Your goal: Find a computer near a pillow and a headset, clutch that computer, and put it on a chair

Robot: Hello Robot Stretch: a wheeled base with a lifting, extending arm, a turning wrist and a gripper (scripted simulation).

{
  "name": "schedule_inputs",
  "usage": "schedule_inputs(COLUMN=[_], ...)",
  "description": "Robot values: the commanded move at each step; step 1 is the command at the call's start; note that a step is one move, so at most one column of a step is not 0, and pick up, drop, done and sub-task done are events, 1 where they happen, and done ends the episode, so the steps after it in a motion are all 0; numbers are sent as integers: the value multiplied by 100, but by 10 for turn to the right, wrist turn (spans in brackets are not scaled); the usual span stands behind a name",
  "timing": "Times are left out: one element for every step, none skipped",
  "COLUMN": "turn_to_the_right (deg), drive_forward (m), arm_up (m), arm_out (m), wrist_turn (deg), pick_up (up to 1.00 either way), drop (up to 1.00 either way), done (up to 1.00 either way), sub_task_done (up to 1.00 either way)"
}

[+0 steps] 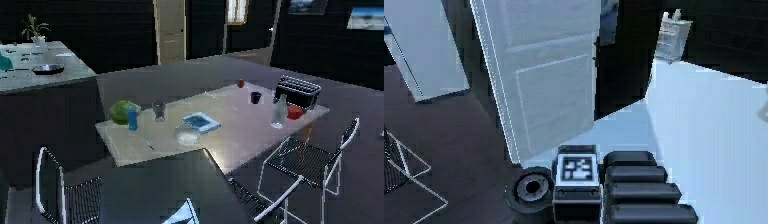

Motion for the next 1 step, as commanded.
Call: schedule_inputs(turn_to_the_right=[-450], drive_forward=[0], arm_up=[0], arm_out=[0], wrist_turn=[0], pick_up=[0], drop=[0], done=[0], sub_task_done=[0])
